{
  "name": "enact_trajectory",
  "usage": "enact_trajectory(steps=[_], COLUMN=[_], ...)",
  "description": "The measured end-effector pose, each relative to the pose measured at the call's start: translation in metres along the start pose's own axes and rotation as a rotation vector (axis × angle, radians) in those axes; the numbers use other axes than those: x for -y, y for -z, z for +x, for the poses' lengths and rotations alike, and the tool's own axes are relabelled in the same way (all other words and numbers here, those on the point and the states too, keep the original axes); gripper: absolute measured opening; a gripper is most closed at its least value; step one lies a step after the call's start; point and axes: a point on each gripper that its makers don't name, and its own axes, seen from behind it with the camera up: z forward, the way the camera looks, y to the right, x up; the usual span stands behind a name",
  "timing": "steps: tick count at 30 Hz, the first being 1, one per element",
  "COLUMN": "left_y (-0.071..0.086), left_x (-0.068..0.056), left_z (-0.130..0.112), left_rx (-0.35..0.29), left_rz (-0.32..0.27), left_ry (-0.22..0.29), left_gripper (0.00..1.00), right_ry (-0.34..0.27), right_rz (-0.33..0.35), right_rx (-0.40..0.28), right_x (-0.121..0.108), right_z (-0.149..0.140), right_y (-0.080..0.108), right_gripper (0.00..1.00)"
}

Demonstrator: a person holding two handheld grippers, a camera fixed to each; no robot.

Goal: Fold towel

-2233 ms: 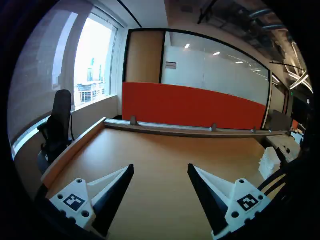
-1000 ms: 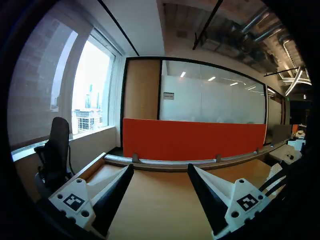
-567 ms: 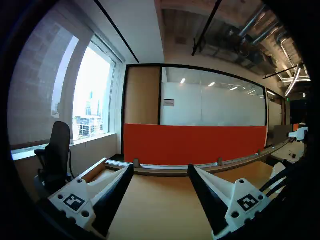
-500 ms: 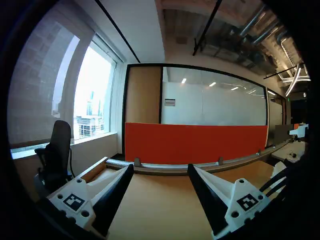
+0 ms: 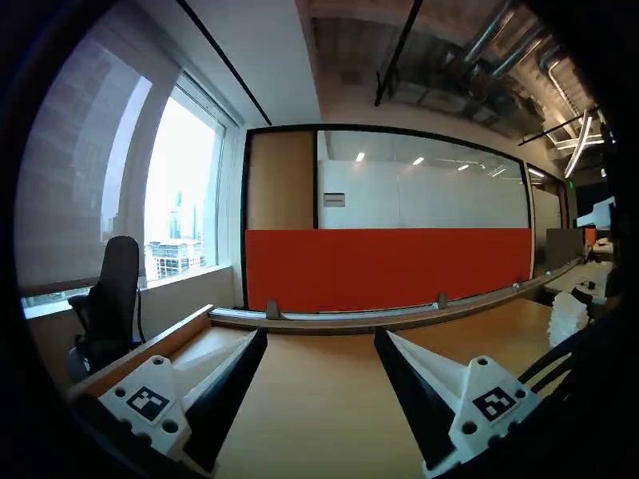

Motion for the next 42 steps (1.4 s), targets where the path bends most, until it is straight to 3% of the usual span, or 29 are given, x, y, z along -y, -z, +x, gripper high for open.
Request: enact_trajectory(steps=[11,20,42], left_y=[0.002,0.001,0.004], left_x=[-0.008,-0.017,-0.036], left_z=[-0.054,-0.081,-0.110], left_rx=[-0.004,-0.013,-0.027], left_rz=[0.009,0.004,0.015], left_ry=[0.006,0.002,0.005], left_gripper=[1.00,1.00,1.00], right_ry=[0.019,0.022,0.036], right_rz=[0.014,0.009,0.020], right_rx=[0.019,0.022,0.034], right_x=[0.008,0.004,-0.009], right_z=[-0.035,-0.055,-0.086], right_y=[-0.002,-0.007,-0.016], right_gripper=[1.00,1.00,1.00])
